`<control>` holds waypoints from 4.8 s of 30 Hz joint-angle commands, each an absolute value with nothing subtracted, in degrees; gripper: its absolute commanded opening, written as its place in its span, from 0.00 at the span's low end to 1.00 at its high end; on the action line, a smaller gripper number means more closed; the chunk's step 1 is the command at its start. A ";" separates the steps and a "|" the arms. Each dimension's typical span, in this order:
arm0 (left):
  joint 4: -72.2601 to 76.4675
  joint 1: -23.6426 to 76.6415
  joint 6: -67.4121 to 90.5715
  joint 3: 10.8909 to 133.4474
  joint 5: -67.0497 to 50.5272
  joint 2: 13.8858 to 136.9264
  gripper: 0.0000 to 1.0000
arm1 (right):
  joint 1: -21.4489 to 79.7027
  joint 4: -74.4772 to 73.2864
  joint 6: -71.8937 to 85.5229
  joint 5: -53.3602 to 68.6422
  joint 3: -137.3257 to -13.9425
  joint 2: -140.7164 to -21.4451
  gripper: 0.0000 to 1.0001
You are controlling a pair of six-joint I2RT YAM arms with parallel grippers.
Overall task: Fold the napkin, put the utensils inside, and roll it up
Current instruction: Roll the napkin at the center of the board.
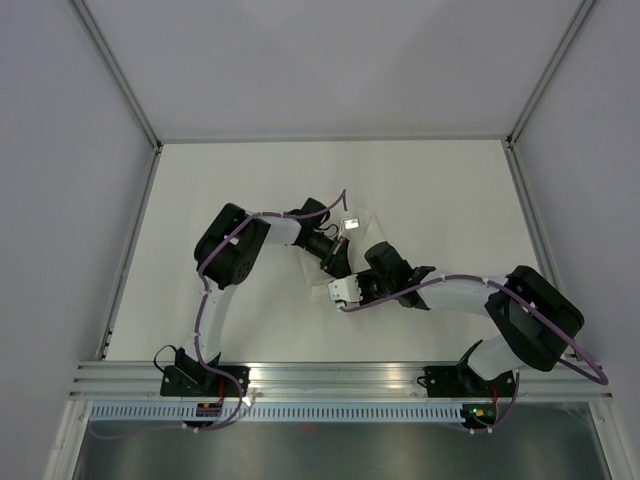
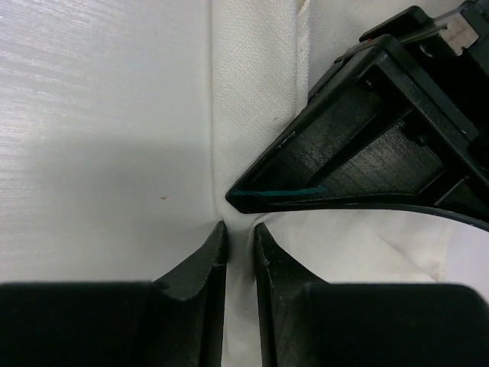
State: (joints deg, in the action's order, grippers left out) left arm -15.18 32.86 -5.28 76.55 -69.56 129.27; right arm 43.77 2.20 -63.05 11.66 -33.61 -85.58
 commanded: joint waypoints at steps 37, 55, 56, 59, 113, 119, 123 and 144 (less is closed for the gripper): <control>28.81 28.65 7.64 42.03 2.35 78.09 0.34 | 37.01 -56.15 -61.61 33.22 -70.20 -113.11 0.06; 29.27 48.24 -18.00 30.06 18.46 50.71 0.37 | 33.75 -64.86 -57.48 35.95 -87.09 -131.83 0.06; 29.53 49.47 -19.24 29.28 18.37 50.89 0.37 | 33.66 -64.86 -57.31 35.95 -87.36 -132.10 0.06; 28.75 53.43 -22.67 28.83 17.41 52.38 0.38 | 32.96 -64.34 -56.43 35.95 -87.80 -132.45 0.06; 24.27 63.73 -30.51 37.08 -0.69 99.76 0.04 | 27.60 -67.85 -55.02 39.37 -93.34 -136.06 0.09; 14.86 59.86 -24.10 41.74 -10.18 98.00 0.02 | 26.46 -65.57 -53.44 40.87 -91.41 -130.80 0.42; 9.77 57.57 -21.62 45.34 -16.77 98.00 0.02 | 25.06 -63.11 -50.63 43.06 -90.70 -126.67 0.53; 3.18 41.93 -8.18 53.61 -49.12 109.33 0.02 | 9.67 -36.74 -45.24 48.26 -64.88 -92.74 0.59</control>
